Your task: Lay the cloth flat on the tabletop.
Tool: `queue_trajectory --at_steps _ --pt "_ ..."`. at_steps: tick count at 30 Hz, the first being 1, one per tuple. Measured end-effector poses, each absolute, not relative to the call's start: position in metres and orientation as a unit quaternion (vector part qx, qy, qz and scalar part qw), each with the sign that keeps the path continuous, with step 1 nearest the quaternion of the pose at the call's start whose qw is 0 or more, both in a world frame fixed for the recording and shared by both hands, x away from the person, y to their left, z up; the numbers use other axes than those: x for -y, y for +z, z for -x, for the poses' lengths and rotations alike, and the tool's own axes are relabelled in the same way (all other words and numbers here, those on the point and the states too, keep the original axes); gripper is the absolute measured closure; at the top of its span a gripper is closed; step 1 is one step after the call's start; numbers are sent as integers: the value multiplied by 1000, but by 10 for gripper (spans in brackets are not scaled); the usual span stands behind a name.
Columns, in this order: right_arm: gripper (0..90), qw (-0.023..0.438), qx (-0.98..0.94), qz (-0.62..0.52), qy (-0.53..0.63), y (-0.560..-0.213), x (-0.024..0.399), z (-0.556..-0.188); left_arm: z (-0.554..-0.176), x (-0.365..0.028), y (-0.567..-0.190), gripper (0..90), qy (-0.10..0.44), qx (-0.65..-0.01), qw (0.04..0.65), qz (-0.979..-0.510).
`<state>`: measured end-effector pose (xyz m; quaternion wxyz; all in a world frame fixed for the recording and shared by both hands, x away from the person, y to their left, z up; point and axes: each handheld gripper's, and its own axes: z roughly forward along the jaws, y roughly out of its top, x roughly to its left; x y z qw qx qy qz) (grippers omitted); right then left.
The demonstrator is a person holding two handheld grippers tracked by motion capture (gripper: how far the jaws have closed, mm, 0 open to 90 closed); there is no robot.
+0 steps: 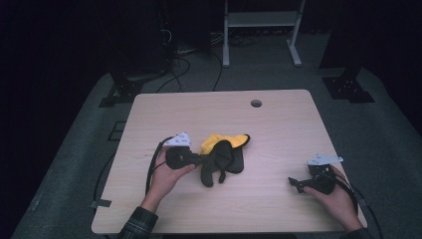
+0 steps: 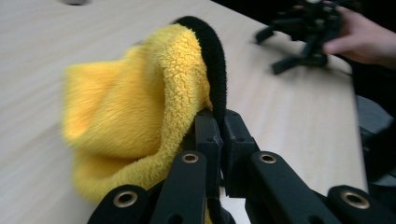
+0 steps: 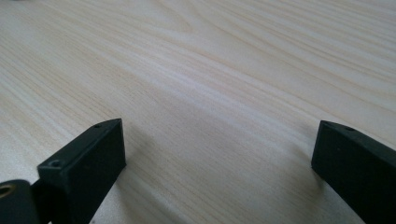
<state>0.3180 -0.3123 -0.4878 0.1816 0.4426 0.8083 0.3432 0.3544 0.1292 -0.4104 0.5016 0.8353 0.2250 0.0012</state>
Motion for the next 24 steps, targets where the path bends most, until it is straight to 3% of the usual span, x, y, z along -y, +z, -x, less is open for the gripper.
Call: queue_trajectory --at_steps 9,16,24 --pt "20 182 -808 -443 343 -488 312 -318 -335 -83 -420 845 -50 -174 492 -852" --pt "20 182 -808 -443 343 -488 312 -318 -328 -79 -405 657 -19 -163 504 -848" --pt "19 182 -808 -443 343 -488 312 -318 -335 -75 -382 579 34 -163 498 -851"
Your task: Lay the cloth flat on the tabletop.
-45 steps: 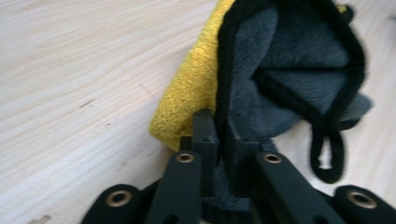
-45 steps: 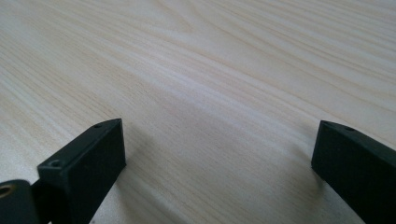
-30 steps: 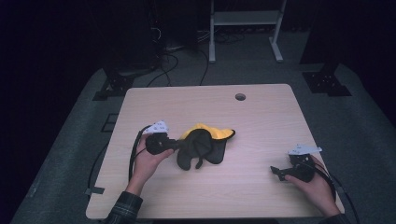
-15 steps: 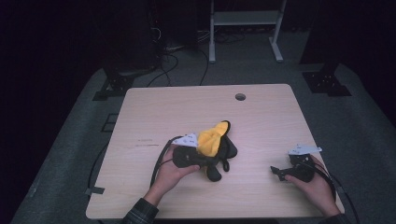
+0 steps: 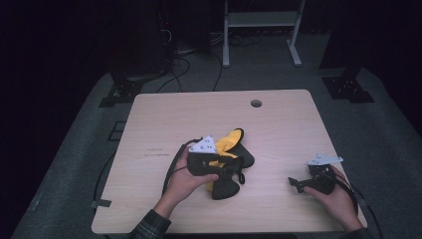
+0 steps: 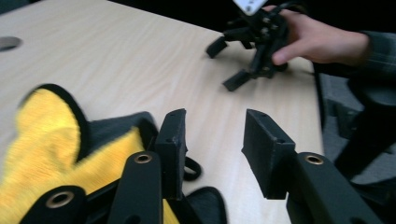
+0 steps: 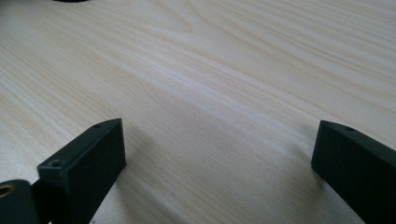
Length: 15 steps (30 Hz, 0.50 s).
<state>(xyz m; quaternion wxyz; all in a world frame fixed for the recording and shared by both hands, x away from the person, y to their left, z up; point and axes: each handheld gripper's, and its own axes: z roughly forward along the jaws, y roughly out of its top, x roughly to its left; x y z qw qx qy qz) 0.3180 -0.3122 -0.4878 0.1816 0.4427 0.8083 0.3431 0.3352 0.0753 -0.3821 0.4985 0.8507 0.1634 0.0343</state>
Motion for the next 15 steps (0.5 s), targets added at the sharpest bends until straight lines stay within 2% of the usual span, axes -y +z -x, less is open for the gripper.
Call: queue_trajectory --at_steps 11,13,15 --pt "19 182 -808 -443 343 -488 312 -318 -365 -48 -399 545 50 -181 452 -872" --pt "20 180 -809 -442 344 -488 312 -318 -370 -45 -406 555 53 -186 438 -878" --pt "20 180 -809 -441 343 -488 312 -318 -377 -43 -416 604 54 -196 414 -888"
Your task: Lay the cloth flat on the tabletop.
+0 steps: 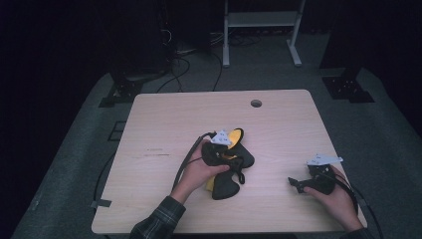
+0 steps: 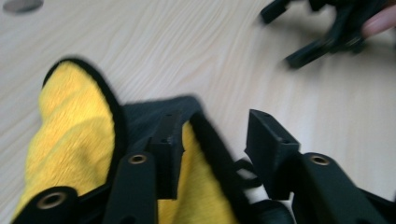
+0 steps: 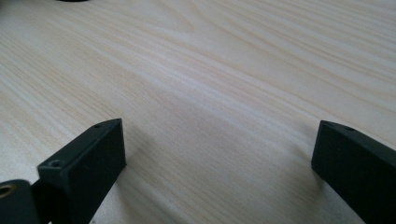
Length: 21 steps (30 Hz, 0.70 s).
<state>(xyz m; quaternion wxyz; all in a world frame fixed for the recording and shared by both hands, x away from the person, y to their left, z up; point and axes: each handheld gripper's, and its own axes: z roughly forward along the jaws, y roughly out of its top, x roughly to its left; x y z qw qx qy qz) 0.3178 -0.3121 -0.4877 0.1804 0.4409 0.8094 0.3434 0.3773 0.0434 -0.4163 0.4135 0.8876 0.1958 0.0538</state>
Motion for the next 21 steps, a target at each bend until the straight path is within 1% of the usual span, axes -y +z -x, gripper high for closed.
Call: queue_trajectory --at_steps 1,2,3,4,7,8,9,13,14,17,18,19,20,21 --pt "20 180 -809 -441 343 -488 312 -318 -377 -43 -416 665 54 -196 414 -888" --pt "20 180 -809 -441 343 -488 312 -318 -380 -45 -420 665 50 -200 403 -892" --pt "19 180 -809 -441 343 -488 312 -318 -382 -48 -423 814 46 -207 399 -892" --pt "20 180 -809 -441 343 -488 312 -318 -383 -51 -423 846 43 -211 402 -890" --pt "20 180 -809 -441 343 -488 312 -318 -382 -61 -418 861 41 -223 427 -875" --pt "19 180 -809 -441 343 -488 312 -318 -382 -61 -418 861 41 -223 427 -875" --pt "20 180 -809 -441 343 -488 312 -318 -379 -73 -410 860 46 -232 447 -863" --pt "19 180 -809 -441 343 -488 312 -318 -371 -103 -398 860 64 -255 481 -836" --pt "19 180 -809 -441 343 -488 312 -318 -371 -103 -398 859 64 -255 481 -836" --pt "20 180 -809 -441 343 -488 312 -318 -366 -130 -396 858 83 -280 494 -819" --pt "20 180 -809 -441 343 -488 312 -318 -366 -130 -396 858 83 -280 494 -819" --pt "20 181 -809 -441 343 -488 312 -318 -364 -149 -398 858 91 -300 496 -810" --pt "19 181 -809 -441 343 -488 312 -318 -364 -149 -398 857 91 -300 496 -810" --pt "19 181 -809 -441 343 -488 312 -318 -363 -162 -402 856 94 -316 496 -803"
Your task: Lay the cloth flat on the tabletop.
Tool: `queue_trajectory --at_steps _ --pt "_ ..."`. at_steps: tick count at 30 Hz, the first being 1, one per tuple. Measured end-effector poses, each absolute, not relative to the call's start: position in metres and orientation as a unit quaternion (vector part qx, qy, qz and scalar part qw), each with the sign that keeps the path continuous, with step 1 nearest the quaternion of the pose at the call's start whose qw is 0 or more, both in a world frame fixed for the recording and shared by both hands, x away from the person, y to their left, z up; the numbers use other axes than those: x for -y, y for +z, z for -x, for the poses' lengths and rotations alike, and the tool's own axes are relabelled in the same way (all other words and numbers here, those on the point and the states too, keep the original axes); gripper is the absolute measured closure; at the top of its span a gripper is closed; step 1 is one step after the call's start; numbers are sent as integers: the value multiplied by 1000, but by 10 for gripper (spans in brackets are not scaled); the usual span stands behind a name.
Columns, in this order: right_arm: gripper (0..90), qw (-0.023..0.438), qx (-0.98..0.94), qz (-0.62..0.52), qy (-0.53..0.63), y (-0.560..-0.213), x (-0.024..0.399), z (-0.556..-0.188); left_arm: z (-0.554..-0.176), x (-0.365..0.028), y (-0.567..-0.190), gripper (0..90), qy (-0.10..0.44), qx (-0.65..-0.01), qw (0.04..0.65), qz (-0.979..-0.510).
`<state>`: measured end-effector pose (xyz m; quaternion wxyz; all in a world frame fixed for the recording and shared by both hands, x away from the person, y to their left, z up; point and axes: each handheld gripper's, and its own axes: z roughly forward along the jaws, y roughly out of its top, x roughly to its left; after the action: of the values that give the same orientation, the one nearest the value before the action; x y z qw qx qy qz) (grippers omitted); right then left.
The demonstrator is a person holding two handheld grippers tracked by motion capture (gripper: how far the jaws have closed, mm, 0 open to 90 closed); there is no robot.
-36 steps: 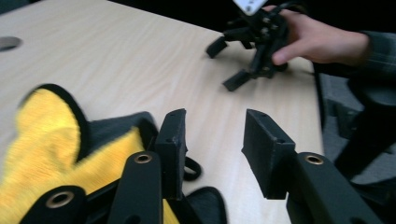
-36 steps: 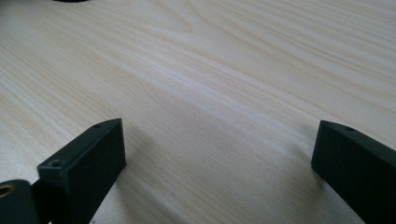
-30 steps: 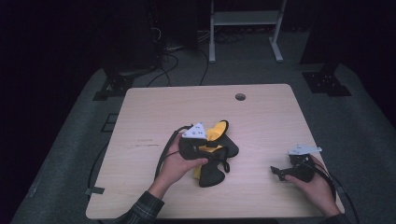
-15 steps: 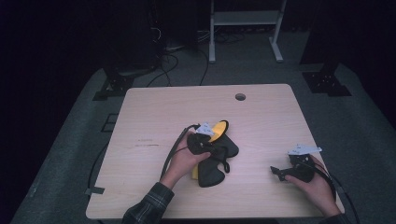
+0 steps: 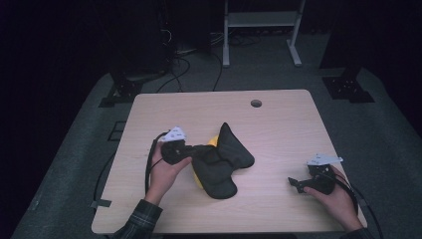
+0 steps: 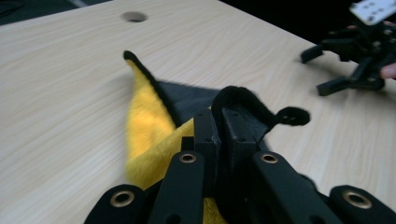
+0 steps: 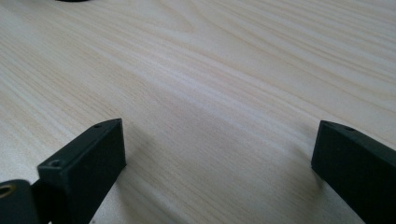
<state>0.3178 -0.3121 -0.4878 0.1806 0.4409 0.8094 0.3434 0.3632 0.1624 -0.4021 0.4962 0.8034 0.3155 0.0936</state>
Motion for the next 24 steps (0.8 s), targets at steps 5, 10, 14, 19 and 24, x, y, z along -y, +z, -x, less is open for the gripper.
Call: queue_trajectory --at_steps 5,10,14,19,24 --pt "20 180 -809 -441 343 -488 312 -318 -361 -197 -417 846 108 -359 475 -796" --pt "19 180 -809 -441 343 -488 312 -318 -357 -222 -432 796 129 -408 440 -790" --pt "20 180 -809 -441 343 -488 312 -318 -352 -248 -439 711 146 -441 425 -777" --pt "20 180 -809 -441 343 -488 312 -318 -338 -254 -433 610 149 -433 443 -771" --pt "20 180 -809 -441 344 -488 312 -318 -327 -239 -432 588 139 -408 446 -784"
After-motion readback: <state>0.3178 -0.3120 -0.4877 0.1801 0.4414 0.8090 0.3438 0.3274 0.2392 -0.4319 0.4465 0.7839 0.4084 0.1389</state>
